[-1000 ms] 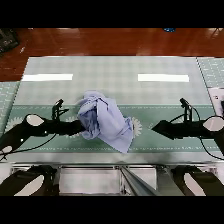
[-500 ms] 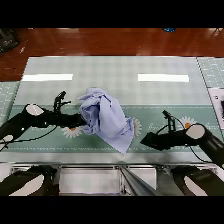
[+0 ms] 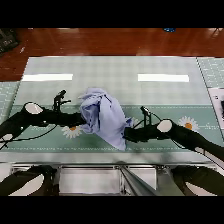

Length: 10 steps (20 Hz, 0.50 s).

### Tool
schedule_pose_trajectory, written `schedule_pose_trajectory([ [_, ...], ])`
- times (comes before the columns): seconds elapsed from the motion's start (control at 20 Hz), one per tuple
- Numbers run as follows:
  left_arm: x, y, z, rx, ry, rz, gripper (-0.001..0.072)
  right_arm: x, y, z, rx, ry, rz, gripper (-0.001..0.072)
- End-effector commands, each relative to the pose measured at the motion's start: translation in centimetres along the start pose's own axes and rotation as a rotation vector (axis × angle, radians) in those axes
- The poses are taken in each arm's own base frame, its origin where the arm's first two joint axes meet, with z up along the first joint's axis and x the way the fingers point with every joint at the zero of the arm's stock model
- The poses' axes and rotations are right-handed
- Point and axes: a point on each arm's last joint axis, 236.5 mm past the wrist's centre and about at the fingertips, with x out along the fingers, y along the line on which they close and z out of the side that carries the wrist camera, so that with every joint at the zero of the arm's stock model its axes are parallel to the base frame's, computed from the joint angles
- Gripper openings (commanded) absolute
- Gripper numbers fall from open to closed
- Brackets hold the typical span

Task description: Fold the shirts.

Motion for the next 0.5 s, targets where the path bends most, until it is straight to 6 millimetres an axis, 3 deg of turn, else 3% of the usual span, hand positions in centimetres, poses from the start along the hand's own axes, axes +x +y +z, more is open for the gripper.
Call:
schedule_pose_trajectory([
  [0.0, -2.1, -0.8, 1.2, 0.026, -0.006, -0.036, 0.0017, -0.2, 4.6, 1.2, -0.171, 0.001, 0.072, 0.0028],
  [0.1, -6.5, -1.8, 4.6, 0.047, -0.102, -0.067, 0.0017, -4.6, 7.7, 4.6, -0.297, -0.094, 0.090, 0.0028],
  [0.15, -9.3, -2.5, 6.8, 0.060, -0.186, -0.077, 0.0017, -8.2, 9.3, 7.4, -0.340, -0.187, 0.088, 0.0027],
  [0.3, -20.9, -7.6, 13.7, 0.101, -0.531, -0.183, 0.0017, -22.4, 13.5, 14.8, -0.459, -0.524, 0.044, 0.0027],
  [0.35, -24.7, -9.9, 15.1, 0.122, -0.629, -0.232, 0.0017, -27.6, 15.0, 16.0, -0.507, -0.620, 0.019, 0.0026],
  [0.45, -31.9, -15.0, 16.3, 0.237, -0.790, -0.287, 0.0017, -36.4, 18.3, 16.0, -0.602, -0.766, -0.021, 0.0027],
])
